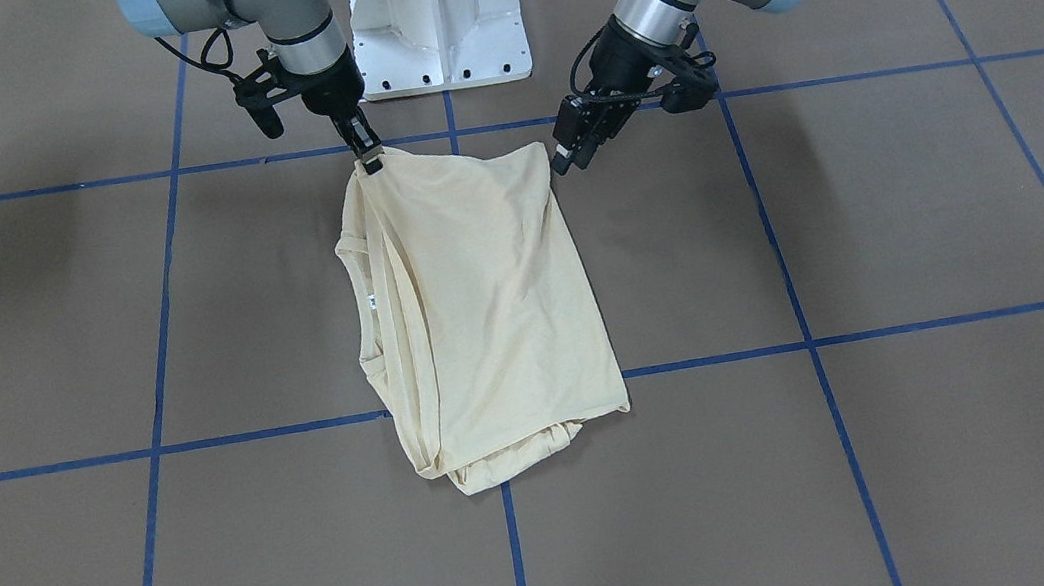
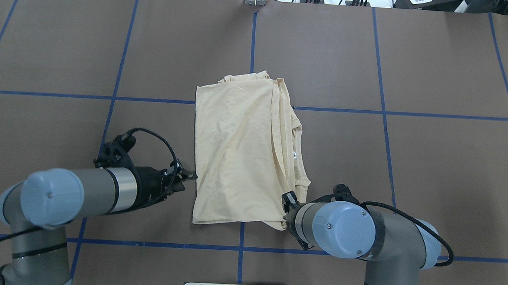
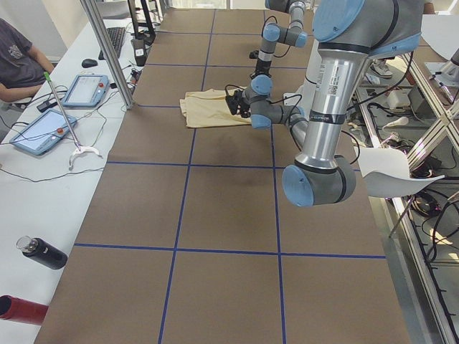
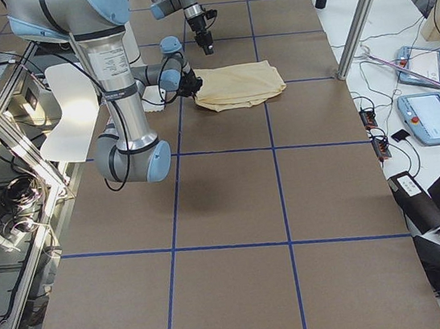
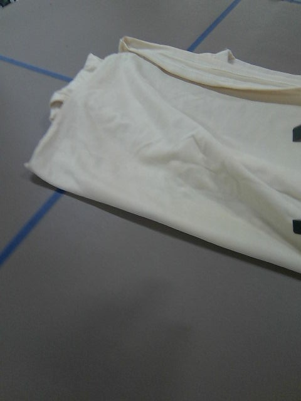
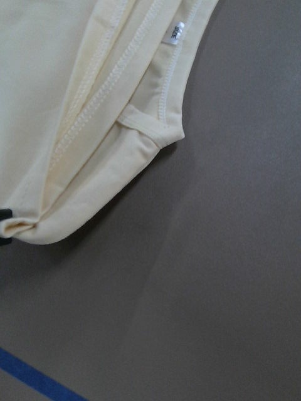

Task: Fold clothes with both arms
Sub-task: 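Lower the left gripper to the shirt corner nearest the robot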

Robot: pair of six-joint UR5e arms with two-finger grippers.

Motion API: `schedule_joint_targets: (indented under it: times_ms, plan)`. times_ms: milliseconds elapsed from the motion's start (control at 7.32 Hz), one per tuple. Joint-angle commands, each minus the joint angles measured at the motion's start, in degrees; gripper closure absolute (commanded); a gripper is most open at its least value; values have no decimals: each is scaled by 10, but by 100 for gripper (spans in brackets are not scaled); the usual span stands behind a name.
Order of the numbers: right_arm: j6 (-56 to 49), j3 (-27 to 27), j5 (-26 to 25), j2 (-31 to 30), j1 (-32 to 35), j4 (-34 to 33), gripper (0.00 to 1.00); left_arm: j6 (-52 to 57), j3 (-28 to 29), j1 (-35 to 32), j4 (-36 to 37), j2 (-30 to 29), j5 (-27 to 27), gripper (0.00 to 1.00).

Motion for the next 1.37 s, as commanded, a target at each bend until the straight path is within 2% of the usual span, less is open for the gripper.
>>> schedule_joint_targets:
  times_ms: [0,683,956,1093,1229]
  plan:
    - [0,3,0,0,0,0,100,-45,17,61,8,2,57,49]
    - [0,12,0,-1,1,0,100,-45,32,77,9,-8,57,54]
    - [0,12,0,0,1,0,100,-45,33,88,11,-8,57,54]
    - [0,12,0,0,1,0,100,-45,33,92,11,-8,57,48]
    - [0,12,0,0,1,0,100,-45,33,97,11,-9,57,50]
